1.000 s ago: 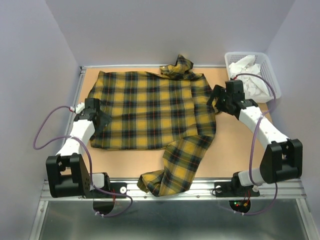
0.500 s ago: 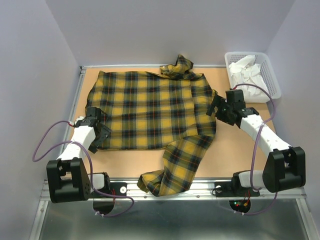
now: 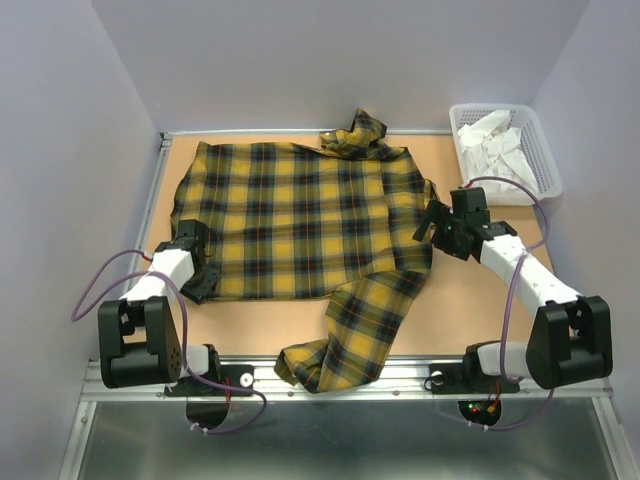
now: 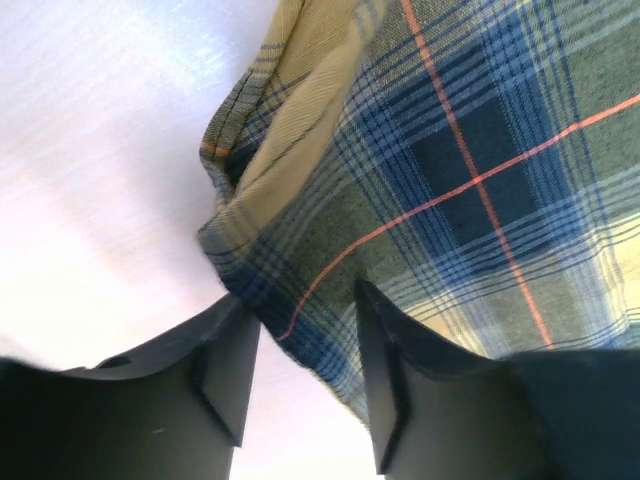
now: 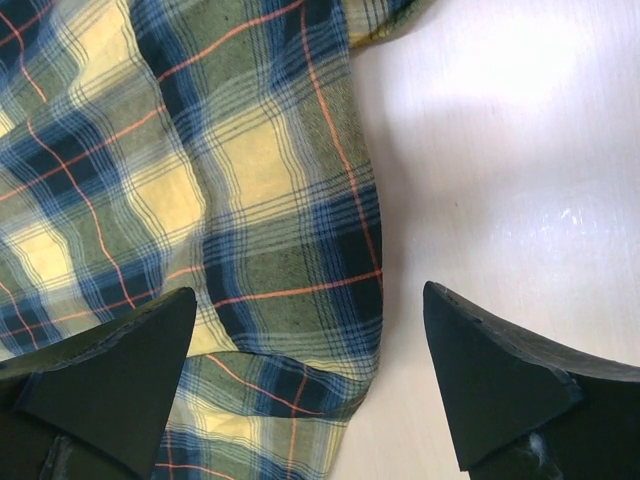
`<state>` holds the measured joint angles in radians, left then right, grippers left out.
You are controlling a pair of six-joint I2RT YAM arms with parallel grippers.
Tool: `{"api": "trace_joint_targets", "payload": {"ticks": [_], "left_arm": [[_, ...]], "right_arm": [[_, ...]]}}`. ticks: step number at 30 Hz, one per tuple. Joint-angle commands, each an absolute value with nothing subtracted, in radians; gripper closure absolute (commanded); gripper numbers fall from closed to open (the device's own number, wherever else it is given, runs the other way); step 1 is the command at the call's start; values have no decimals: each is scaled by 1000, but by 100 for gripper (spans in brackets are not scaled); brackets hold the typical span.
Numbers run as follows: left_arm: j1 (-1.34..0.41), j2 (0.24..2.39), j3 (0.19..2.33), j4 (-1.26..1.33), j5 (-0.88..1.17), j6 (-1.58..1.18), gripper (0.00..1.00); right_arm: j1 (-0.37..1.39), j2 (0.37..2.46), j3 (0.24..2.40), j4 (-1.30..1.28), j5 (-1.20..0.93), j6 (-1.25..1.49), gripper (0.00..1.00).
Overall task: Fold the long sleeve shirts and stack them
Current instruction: Fold the shirt
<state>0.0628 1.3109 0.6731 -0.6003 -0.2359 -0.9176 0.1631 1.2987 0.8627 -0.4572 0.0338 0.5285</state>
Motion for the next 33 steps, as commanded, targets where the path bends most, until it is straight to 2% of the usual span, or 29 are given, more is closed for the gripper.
{"api": "trace_joint_targets", "payload": {"ticks": [1,4,5,6,8,20,29,31,33], "left_arm": [[67,1261,692,-629,-264,-904,63],[67,1250,704,-632,-264,-888,77],[67,1243,707,-632,-264,-884,88],[66,1239,709,-632,-264,-877,94],[67,1230,715,-632,-262,-867,100],[67,1175,716,-634,-265,-835,100],[66,1163,709,-620,-253,-827,100],[67,1161,706,-617,-250,-825,100],[67,1166,712,-618,-250,-824,100]], "right_arm": [[155,1269,822,-469,54,561,1],[155,1273,816,-498,57,572,1],[155,1276,812,-518,55,580,2],[155,1279,808,-526,48,580,4],[153,1281,798,-546,25,589,8],[153,1327,701,-463,-173,664,35],[155,1328,641,-382,-267,681,36],[155,1327,634,-377,-278,681,40],[153,1324,624,-377,-284,680,50]]}}
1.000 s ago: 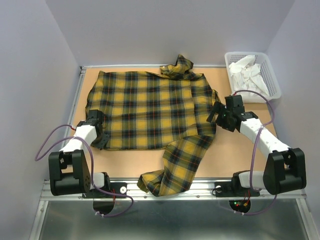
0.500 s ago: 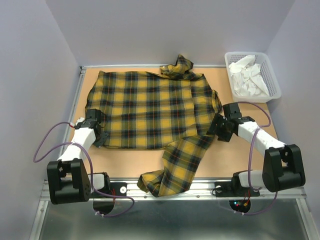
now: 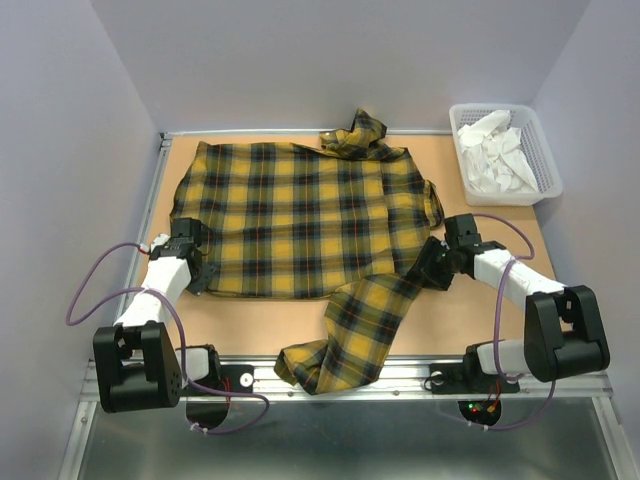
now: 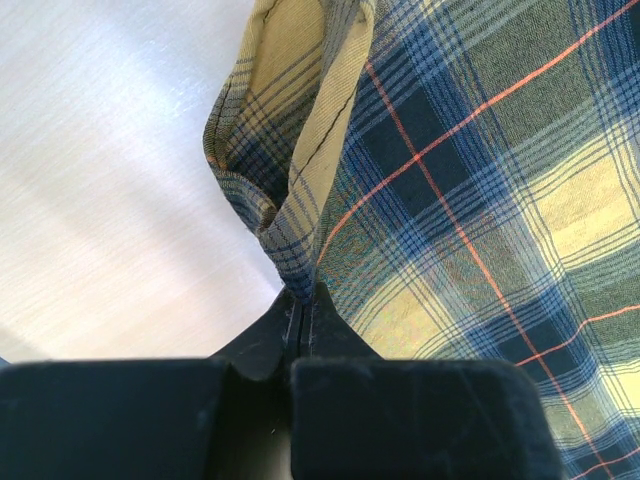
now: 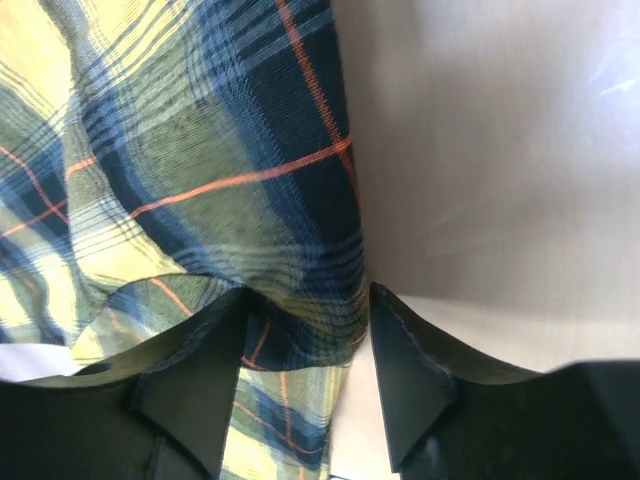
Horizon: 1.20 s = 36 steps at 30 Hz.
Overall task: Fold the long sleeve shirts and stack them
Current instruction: Fold the shirt
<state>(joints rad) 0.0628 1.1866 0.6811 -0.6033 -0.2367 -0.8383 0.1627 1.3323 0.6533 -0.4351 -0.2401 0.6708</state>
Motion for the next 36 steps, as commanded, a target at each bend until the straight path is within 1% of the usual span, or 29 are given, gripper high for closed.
{"api": "trace_joint_targets", "payload": {"ticks": [1,2,4,5,6,7,8,14,18,23,26,31,36], "left_arm": [[67,1167,712,-621,-250,-824,100],[67,1167,718,-621,-253,-824,100],[67,1164,726,-633,-262,-825,100],[67,1161,736,-638,-264,-824,100],[67,1157,742,-656,-274,-824,100],[69,1157,756,-666,-281,-816,100],[71,1149,764,-682,-291,-812,100],[90,1102,784,-721,-273,-799,100],[118,1083,798,-750,-275,-766,100],[149,1055,830,-785,-328,-727,100],[155,1060,859,-758,-362,-704,100],[153,1163,922,-701,-338,-657,100],[153,1339,1011,-641,-310,-597,100]], "right_arm": [[155,1318,623,-379,-287,678,50],[155,1315,620,-380,-291,678,57],[155,1290,618,-383,-311,666,68],[155,1279,621,-402,-314,664,81],[153,1269,627,-417,-313,660,87],[153,1250,644,-434,-310,654,96],[153,1244,656,-483,-305,640,99],[153,1206,780,-688,-253,578,99],[155,1229,854,-816,-209,554,99],[155,1241,977,-893,-157,555,99],[155,1272,1064,-897,-121,558,99],[155,1365,1160,-891,-86,555,99],[155,1486,1241,-854,-87,549,100]]}}
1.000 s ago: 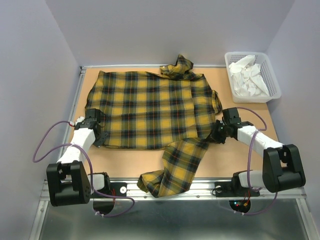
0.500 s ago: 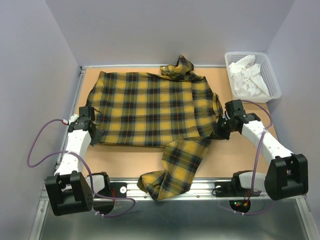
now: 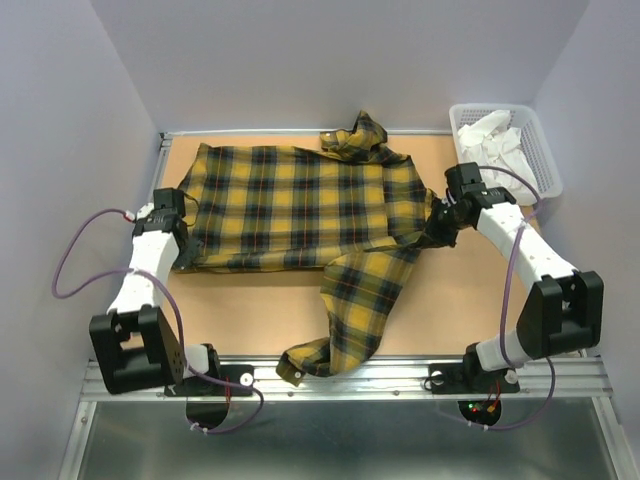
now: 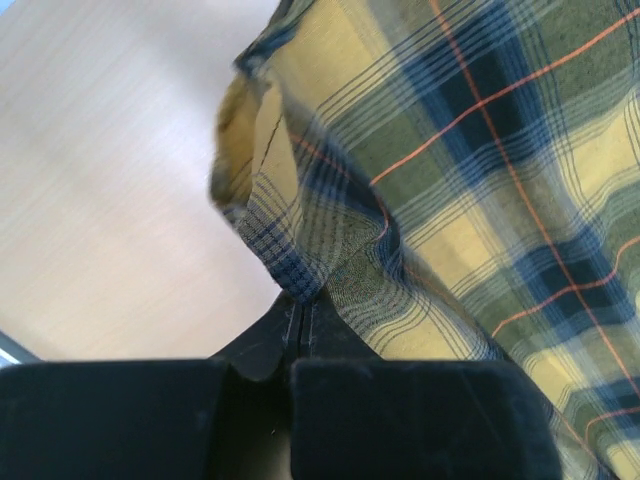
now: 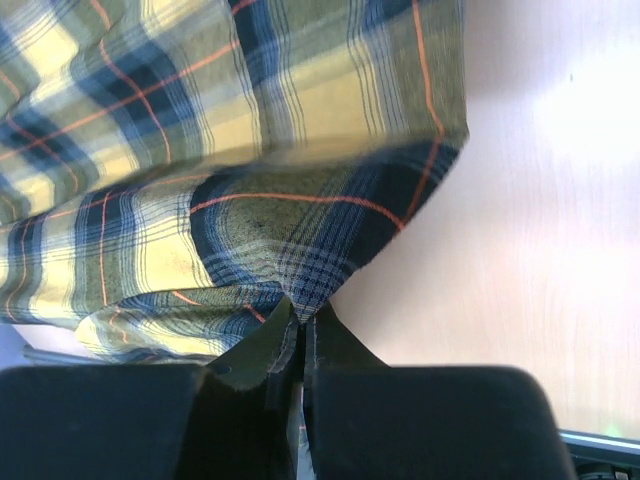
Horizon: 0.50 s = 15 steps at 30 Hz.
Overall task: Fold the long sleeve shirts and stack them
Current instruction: Fold the shirt
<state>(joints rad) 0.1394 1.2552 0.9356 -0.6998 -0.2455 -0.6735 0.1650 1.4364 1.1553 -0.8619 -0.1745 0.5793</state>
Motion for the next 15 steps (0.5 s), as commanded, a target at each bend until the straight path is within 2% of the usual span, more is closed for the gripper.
{"api": "trace_joint_targets", "payload": {"ticks": [1,7,15], "left_arm": [[153,1362,1049,-635,-308,-592,100],[153,1534,1207,-594,-305,-555,100],[127,1747,1342,-583,-271,-534,100]], "right_arm": [[155,1503,1253,-851,-83,548,99],[155,1627,1354,-824,-41,543,99],[153,1713,1373,-781,41,548,99]]}}
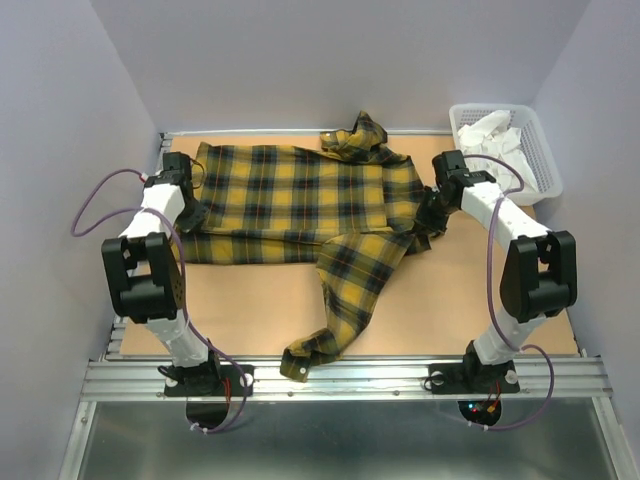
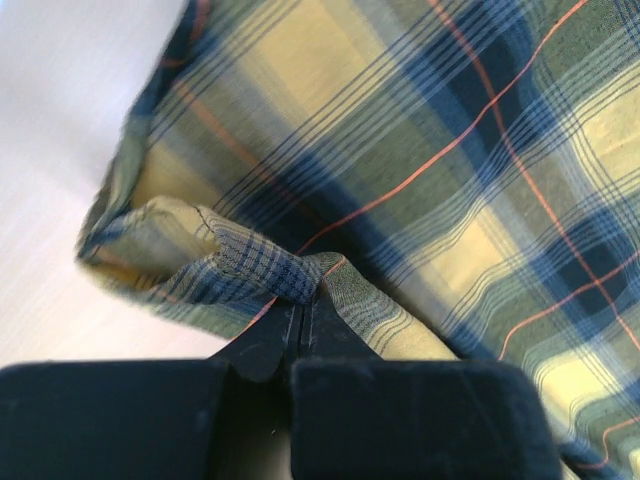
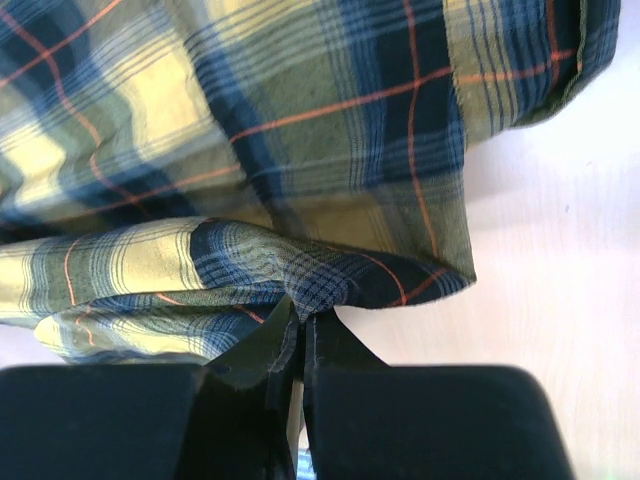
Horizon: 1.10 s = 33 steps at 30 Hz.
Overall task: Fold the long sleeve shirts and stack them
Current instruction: Fold the shirt
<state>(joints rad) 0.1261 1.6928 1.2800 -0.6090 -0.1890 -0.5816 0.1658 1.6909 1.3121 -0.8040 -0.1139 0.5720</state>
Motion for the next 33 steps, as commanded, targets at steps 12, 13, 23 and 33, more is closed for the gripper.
{"api": "trace_joint_targets", "payload": {"ticks": [12,13,23,33], "left_arm": [[51,1875,1445,-574,-344,-535,100],[46,1875,1448,-574,-354,-534,100],[31,1907,1427,-537,-388,-534,100],[3,1950,1416,-453,-407,-499,99]], "right_arm": [[147,1758,1305,-726,110,574,99],[146,1756,1302,-724,110,574,99],[132,1759,1263,-693,143,566,99],[129,1776,1160,-630,158,584,99]]}}
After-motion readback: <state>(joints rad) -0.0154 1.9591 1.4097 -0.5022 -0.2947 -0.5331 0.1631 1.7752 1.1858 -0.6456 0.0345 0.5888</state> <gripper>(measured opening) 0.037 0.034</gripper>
